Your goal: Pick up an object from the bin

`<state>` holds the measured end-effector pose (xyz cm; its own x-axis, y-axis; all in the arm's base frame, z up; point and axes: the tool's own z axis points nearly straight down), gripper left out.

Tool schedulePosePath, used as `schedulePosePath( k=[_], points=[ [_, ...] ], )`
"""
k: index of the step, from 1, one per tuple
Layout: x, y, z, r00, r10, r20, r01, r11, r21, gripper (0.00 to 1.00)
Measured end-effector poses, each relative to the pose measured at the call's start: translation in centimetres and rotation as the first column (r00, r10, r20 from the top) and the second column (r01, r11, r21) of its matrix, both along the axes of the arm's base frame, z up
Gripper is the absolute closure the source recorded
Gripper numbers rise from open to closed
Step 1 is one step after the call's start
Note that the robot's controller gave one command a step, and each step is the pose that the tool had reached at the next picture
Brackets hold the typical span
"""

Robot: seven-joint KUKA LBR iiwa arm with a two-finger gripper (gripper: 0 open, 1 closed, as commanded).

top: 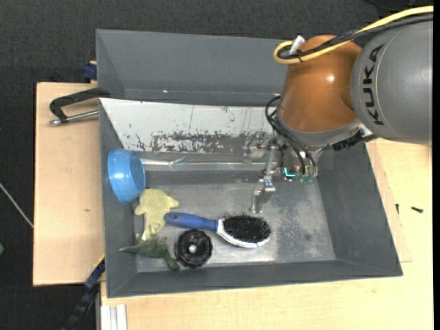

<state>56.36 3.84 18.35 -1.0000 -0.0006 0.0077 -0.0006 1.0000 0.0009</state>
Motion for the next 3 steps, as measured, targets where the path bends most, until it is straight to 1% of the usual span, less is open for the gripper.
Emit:
schedulePosePath(
  k=[1,2,3],
  points=[
    [-6.4,3.2,-11.4,1.000,-0.003,0.015,0.003,1.000,0.002,0.00],
    [-6.3,2.4,-8.2,0.976,-0.218,0.014,0.218,0.976,0.002,0.00],
    [-6.8,4.0,-8.0,0.909,-0.416,0.011,0.416,0.909,0.003,0.00]
  ],
)
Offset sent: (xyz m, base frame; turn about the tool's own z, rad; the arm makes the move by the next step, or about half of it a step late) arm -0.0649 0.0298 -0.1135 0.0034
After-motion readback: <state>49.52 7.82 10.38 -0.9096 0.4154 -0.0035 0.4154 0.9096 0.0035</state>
